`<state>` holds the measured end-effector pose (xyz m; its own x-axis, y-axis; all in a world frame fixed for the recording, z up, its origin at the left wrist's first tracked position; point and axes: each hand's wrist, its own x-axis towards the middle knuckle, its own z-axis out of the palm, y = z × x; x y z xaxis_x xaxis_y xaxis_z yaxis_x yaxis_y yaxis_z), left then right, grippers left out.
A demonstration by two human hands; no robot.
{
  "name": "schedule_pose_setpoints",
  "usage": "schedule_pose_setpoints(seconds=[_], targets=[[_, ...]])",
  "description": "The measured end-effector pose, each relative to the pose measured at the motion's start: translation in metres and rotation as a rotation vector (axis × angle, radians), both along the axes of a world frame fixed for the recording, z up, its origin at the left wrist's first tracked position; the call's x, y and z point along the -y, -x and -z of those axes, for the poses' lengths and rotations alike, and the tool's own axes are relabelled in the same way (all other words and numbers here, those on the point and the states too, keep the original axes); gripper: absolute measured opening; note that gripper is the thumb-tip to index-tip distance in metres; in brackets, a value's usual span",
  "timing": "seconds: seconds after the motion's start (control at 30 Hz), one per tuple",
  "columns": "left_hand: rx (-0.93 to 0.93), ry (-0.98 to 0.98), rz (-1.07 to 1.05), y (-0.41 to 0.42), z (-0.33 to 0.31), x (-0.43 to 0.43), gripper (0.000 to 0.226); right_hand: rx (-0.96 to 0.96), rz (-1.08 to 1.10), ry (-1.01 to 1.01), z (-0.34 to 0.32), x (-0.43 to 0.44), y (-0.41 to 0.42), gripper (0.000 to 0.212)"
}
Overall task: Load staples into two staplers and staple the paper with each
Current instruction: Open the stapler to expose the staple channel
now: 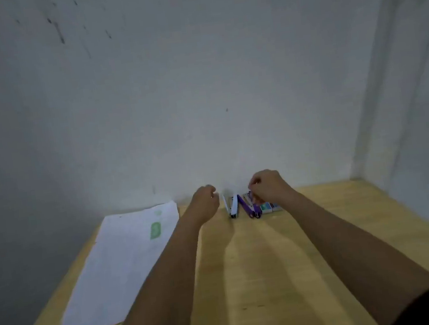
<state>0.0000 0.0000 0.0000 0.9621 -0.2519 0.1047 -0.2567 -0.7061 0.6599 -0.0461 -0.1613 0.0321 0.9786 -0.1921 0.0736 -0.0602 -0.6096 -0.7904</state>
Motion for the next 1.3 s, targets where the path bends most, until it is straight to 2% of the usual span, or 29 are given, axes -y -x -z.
schedule_pose_setpoints(seconds=[0.13, 0.27, 0.37, 0.43, 0.53, 0.63, 0.8, 0.97, 1.07, 1.23, 1.3], targets=[[-0.096, 0.092, -0.042, -0.026, 0.022, 0.004, 0.042, -0.135, -0.026, 0.04, 0.02, -0.01, -0.024, 0.022], [-0.1, 0.154, -0.049, -0.054, 0.036, 0.015, 0.038, -0.15, -0.013, 0.182, 0.033, -0.025, -0.048, 0.019], [-0.085, 0.203, -0.079, -0.068, 0.041, 0.02, 0.02, -0.13, 0.002, 0.275, 0.041, -0.032, -0.059, 0.039], [-0.087, 0.19, -0.066, -0.071, 0.041, 0.018, 0.019, -0.14, 0.004, 0.298, 0.047, -0.038, -0.064, 0.041], [-0.098, 0.2, -0.035, -0.067, 0.05, 0.011, 0.022, -0.155, 0.019, 0.361, 0.056, -0.047, -0.067, 0.029], [-0.118, 0.306, -0.048, -0.059, 0.059, 0.006, 0.026, -0.109, 0.04, 0.369, 0.061, -0.053, -0.064, 0.01], [-0.153, 0.504, -0.081, -0.05, 0.061, 0.004, 0.025, 0.022, 0.139, 0.133, 0.071, -0.054, -0.05, 0.008], [-0.261, 0.778, -0.124, -0.036, 0.059, -0.003, 0.033, 0.1, 0.203, -0.18, 0.074, -0.06, -0.036, 0.035], [-0.265, 0.798, -0.106, -0.021, 0.042, -0.005, 0.04, 0.073, 0.213, -0.338, 0.069, -0.059, -0.03, 0.038], [-0.197, 0.767, 0.014, -0.008, 0.01, -0.003, 0.035, 0.043, 0.169, -0.521, 0.048, -0.042, -0.026, 0.025], [-0.156, 0.741, 0.06, -0.002, -0.005, 0.001, 0.035, 0.082, 0.134, -0.533, 0.036, -0.033, -0.022, 0.023]])
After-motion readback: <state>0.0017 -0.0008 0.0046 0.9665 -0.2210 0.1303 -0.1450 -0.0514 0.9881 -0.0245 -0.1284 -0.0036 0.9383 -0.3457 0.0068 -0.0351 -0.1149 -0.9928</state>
